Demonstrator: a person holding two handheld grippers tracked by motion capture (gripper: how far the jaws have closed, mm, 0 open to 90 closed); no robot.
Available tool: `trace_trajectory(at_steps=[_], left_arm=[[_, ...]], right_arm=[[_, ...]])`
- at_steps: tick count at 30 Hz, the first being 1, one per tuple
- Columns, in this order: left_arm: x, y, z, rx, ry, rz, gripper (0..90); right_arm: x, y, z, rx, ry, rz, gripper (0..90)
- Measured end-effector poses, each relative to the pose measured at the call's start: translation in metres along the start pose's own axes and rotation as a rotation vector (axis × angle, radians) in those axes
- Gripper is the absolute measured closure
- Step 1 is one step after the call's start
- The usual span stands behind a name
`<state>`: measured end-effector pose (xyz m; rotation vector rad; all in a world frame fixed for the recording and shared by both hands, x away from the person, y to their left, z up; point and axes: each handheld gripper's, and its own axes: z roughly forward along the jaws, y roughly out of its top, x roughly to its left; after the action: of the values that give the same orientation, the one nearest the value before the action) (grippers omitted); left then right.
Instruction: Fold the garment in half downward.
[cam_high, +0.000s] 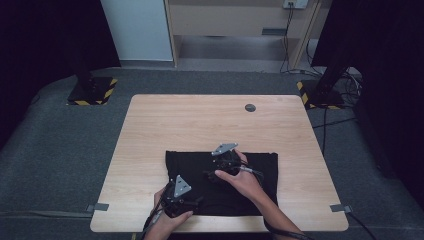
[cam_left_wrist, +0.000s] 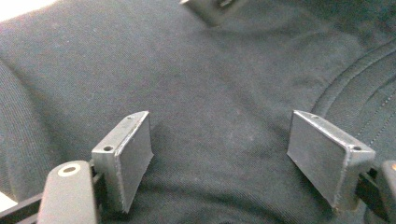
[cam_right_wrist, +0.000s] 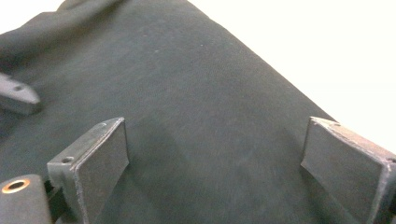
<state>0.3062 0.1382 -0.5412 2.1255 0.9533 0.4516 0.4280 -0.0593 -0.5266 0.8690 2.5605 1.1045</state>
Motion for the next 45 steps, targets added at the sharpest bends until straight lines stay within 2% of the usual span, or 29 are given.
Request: trace_trajectory(at_steps=[3, 6, 12, 20, 28, 37, 45], left_arm=[[0.001, 0.001, 0.002, 0.002, -0.008, 0.001, 20.3], [0.003, 0.004, 0.004, 0.003, -0.01, 0.0, 19.9], [0.004, 0.015, 0.017, 0.003, -0.015, -0.002, 19.3], [-0.002, 0.028, 0.033, 0.005, -0.024, -0.008, 17.4], [-0.014, 0.031, 0.035, 0.005, -0.018, -0.018, 16.3], [-0.015, 0.029, 0.033, 0.006, -0.021, -0.017, 16.6], [-0.011, 0.029, 0.032, 0.013, -0.016, -0.025, 17.1]], right_arm=[[-0.004, 0.0, 0.012, 0.025, 0.009, 0.009, 6.2], [-0.009, -0.001, 0.016, 0.013, 0.025, 0.003, 3.8], [-0.025, -0.003, 0.015, 0.008, 0.023, -0.007, 3.8], [-0.044, -0.01, 0.007, -0.001, 0.008, 0.008, 3.8], [-0.05, -0.015, 0.001, 0.012, 0.015, -0.01, 3.9], [-0.045, -0.017, -0.001, 0.015, 0.001, -0.004, 3.7], [-0.044, -0.013, 0.004, 0.013, 0.01, -0.015, 3.0]])
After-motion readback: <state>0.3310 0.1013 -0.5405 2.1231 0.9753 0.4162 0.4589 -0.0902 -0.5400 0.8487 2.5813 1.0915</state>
